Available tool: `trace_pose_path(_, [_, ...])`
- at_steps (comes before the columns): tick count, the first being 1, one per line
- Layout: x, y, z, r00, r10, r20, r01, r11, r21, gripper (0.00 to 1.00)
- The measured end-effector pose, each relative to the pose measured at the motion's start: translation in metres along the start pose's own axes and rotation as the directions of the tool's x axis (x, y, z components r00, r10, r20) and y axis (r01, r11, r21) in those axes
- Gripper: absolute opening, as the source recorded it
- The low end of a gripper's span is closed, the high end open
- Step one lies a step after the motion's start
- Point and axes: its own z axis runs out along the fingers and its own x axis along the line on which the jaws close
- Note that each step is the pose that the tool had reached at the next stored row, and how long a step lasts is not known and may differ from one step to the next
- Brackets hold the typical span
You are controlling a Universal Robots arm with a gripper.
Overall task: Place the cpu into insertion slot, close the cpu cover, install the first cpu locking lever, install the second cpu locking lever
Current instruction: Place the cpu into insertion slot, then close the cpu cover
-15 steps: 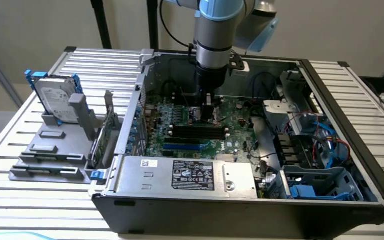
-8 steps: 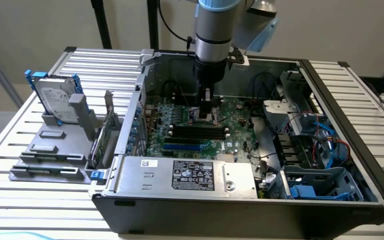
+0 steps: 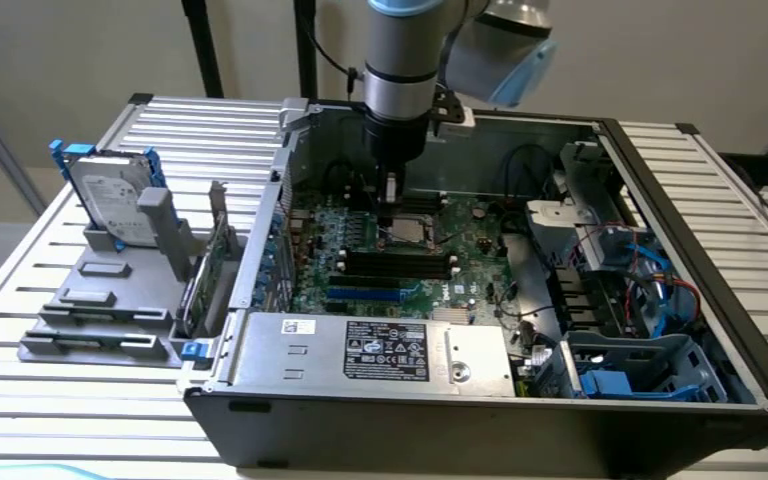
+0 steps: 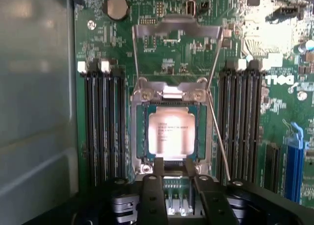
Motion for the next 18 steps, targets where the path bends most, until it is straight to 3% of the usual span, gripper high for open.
trace_pose_path(1, [-0.0001, -0.0023, -0.0002, 1.0, 0.0, 0.0, 0.0, 1.0, -0.0001, 0.24])
trace_pose_path(3, [-0.0001, -0.0053, -0.0003, 1.0, 0.0, -0.0001, 0.0, 1.0, -0.0002, 0.12])
trace_pose_path(5, [-0.0001, -0.0053, -0.0004, 1.0, 0.0, -0.0001, 0.0, 1.0, -0.0002, 0.11])
trace_pose_path(18, [-0.0001, -0.0055, -0.0004, 1.0, 0.0, 0.0, 0.0, 1.0, -0.0002, 0.11])
